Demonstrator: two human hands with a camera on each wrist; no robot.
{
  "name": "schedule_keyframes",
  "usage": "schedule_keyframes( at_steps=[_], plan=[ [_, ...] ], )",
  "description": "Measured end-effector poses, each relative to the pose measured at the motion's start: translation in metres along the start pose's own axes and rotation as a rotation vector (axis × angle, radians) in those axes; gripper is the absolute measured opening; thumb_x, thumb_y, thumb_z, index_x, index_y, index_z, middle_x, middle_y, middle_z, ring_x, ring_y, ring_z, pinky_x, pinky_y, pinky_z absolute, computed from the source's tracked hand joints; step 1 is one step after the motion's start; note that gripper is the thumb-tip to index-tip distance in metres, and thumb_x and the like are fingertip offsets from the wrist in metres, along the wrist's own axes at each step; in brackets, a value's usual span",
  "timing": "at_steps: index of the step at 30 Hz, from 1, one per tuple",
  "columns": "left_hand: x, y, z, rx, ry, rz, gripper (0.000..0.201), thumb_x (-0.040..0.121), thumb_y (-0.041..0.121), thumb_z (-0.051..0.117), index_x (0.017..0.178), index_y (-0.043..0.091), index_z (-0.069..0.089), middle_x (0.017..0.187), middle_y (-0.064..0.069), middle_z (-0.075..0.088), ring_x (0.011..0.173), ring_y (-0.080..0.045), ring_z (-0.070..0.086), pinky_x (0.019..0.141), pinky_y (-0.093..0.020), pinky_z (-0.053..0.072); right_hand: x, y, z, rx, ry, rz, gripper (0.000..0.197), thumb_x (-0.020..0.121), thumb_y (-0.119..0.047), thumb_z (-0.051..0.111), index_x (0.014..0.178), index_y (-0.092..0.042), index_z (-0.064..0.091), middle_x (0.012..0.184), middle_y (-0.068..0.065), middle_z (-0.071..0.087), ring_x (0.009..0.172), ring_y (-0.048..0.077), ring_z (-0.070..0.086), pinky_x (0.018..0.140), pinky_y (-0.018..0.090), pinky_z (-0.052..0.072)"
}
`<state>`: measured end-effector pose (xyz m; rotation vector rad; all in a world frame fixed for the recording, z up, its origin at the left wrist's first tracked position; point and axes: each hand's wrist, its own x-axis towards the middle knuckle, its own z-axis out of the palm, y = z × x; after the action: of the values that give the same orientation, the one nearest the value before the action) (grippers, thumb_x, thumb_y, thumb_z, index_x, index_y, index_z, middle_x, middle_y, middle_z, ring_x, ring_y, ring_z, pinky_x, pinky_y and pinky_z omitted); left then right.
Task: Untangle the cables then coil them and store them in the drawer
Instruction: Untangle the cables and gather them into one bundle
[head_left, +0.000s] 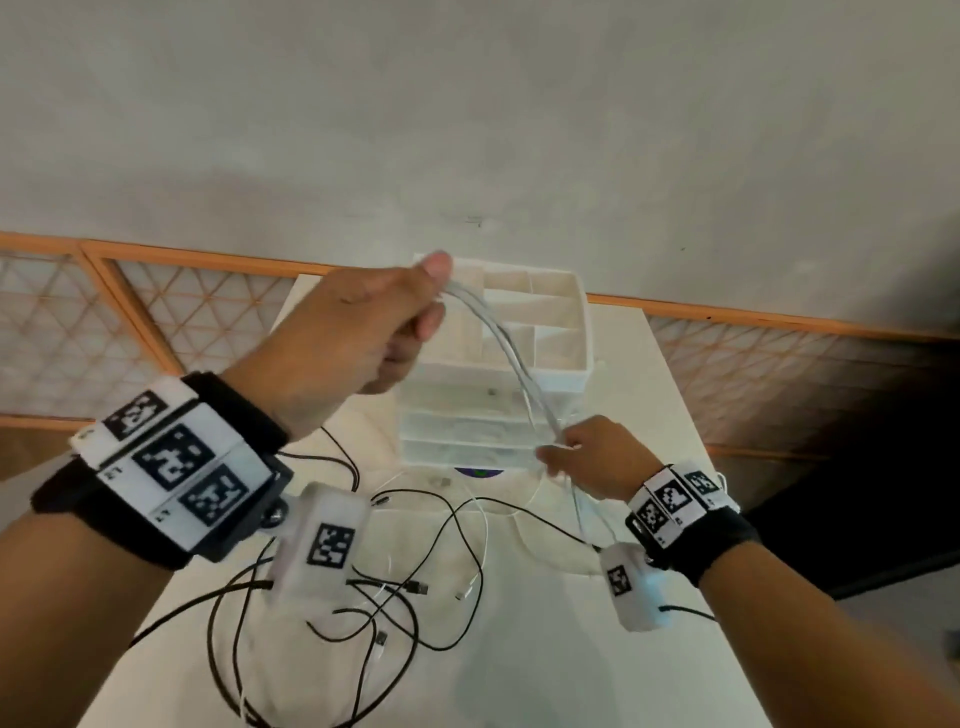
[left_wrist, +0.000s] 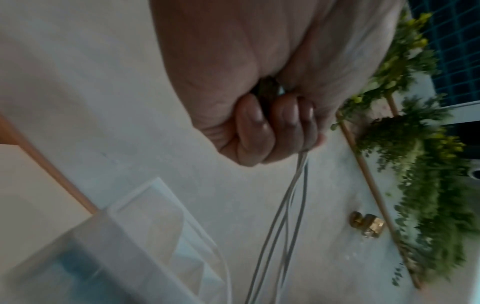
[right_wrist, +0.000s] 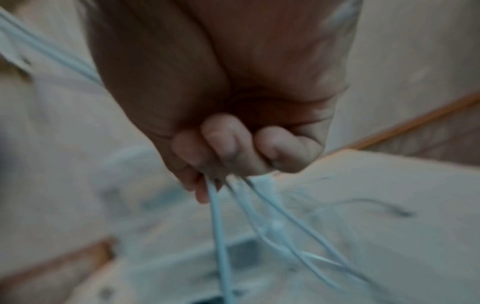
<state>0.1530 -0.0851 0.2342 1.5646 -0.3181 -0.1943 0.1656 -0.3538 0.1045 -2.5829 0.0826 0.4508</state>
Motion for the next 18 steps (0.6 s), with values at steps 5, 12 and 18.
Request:
schedule_keyframes(
  at_steps=[5,12,18],
  plan=[
    [-0.018,-0.033,-0.032,0.214,-0.004,-0.18,0.048,0.095,0.052,0.048,0.066,0.014,0.055,0.056,0.002,0.029,0.049,-0.015,0.023,0.048,-0.026,0.02,0.029,0.062,-0.023,-0.01,0.463,0.328,0.027,0.091,-0.04,0.067,0.083,-0.014,0.069,0.09,0.014,0.071,0.088,0.033,0.065,0.072,0.026,0.041],
    [-0.027,-0.133,-0.041,0.806,-0.115,-0.4,0.045,0.101,0.045,0.044,0.067,0.015,0.049,0.06,0.005,0.048,0.056,-0.015,0.045,0.06,-0.032,0.037,0.029,0.061,-0.034,0.194,0.467,0.194,0.07,0.09,-0.018,0.066,0.15,-0.035,0.035,0.117,0.0,0.072,0.117,0.027,0.063,0.097,0.035,0.046],
    [-0.026,-0.15,-0.019,0.39,-0.049,-0.495,0.046,0.096,0.048,0.055,0.074,0.009,0.064,0.062,-0.002,0.052,0.056,-0.014,0.046,0.053,-0.027,0.034,-0.021,-0.004,0.048,0.327,0.61,-0.209,0.023,0.08,-0.01,0.072,0.094,-0.027,0.065,0.052,-0.011,0.056,0.05,0.007,0.052,0.059,0.018,0.044]
  ],
)
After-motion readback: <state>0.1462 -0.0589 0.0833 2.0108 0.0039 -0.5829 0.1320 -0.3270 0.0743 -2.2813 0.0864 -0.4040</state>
